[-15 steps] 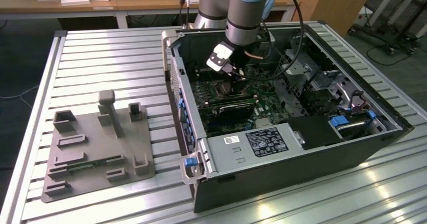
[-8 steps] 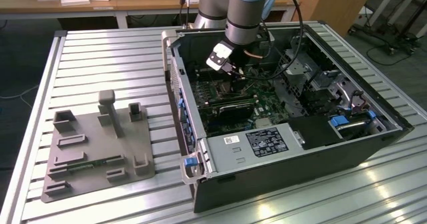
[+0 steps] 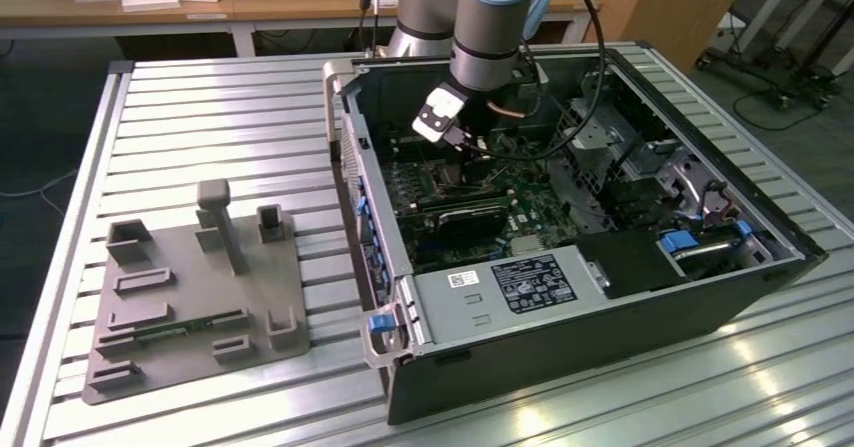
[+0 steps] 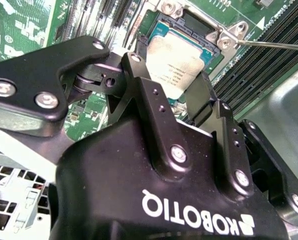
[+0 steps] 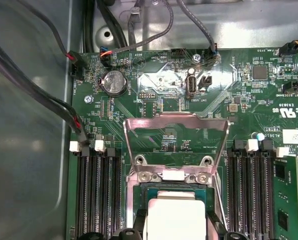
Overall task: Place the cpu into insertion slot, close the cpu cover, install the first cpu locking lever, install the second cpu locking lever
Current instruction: 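Place the cpu into insertion slot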
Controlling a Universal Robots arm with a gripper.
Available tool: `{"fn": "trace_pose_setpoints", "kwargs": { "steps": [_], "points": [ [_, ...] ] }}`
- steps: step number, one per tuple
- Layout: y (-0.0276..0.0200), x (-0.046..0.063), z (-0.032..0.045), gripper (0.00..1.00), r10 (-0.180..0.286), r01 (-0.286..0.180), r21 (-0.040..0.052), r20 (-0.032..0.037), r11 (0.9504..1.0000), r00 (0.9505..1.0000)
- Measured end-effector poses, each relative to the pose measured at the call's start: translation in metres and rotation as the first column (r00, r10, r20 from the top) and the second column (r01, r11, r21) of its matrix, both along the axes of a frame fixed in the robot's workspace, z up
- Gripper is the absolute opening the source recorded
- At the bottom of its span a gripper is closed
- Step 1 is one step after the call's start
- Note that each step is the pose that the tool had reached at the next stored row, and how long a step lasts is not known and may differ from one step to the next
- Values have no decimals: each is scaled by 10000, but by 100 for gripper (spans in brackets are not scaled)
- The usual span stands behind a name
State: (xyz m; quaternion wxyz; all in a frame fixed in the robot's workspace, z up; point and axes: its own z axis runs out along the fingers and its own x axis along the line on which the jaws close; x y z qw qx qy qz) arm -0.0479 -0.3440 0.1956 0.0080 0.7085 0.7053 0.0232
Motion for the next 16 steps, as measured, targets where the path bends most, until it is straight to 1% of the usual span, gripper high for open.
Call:
{"fn": "trace_pose_setpoints", "kwargs": {
  "steps": [16],
  "points": [
    [13, -4, -19, 54, 0, 0, 1, 0, 10000, 10000]
  ]
}}
